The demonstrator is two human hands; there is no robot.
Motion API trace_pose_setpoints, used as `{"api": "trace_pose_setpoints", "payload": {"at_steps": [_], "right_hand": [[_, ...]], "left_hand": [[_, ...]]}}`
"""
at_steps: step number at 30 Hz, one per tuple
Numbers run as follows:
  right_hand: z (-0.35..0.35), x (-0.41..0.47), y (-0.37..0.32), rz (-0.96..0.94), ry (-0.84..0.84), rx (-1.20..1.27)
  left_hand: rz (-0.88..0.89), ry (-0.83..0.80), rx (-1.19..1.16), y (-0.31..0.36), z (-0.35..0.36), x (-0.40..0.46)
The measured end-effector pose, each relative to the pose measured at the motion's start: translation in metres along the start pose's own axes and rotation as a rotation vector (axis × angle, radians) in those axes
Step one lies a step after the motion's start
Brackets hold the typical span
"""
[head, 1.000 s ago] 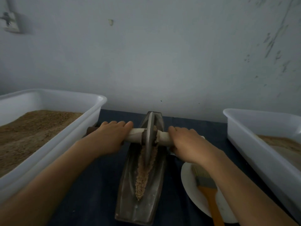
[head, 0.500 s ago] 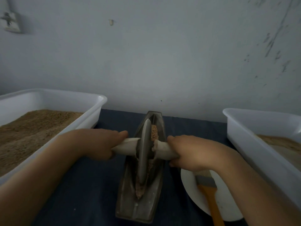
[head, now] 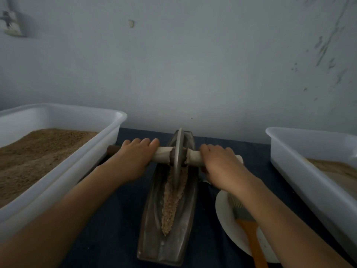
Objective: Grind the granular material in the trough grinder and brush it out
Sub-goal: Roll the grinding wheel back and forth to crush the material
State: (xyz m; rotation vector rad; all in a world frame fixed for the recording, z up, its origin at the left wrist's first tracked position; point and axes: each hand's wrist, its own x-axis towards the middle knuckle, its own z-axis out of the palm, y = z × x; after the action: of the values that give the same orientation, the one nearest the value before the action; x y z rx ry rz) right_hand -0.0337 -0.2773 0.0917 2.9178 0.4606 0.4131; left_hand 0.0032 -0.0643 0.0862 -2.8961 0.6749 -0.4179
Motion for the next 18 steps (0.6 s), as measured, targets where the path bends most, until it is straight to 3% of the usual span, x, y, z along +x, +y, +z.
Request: {"api": "trace_pose_setpoints", "payload": {"at_steps": [9,13,18], "right_hand": [[-0.041,-0.021,-0.010,-0.089,-0.416,0.169],[-0.055,-0.030,-0.013,-0.143,-0.479,0.175],[-0.045,-0.024,-0.013,-0.109,-0.422,0.169]], "left_hand": [[0.113,-0.481,-0.149,-0.002,-0.045,-0.031],[0.176,-0.583,-0.138,-0.007,-0.059,-0.040],[0.145,-0.579,-0.247,-0.008,-0.050,-0.029]]}}
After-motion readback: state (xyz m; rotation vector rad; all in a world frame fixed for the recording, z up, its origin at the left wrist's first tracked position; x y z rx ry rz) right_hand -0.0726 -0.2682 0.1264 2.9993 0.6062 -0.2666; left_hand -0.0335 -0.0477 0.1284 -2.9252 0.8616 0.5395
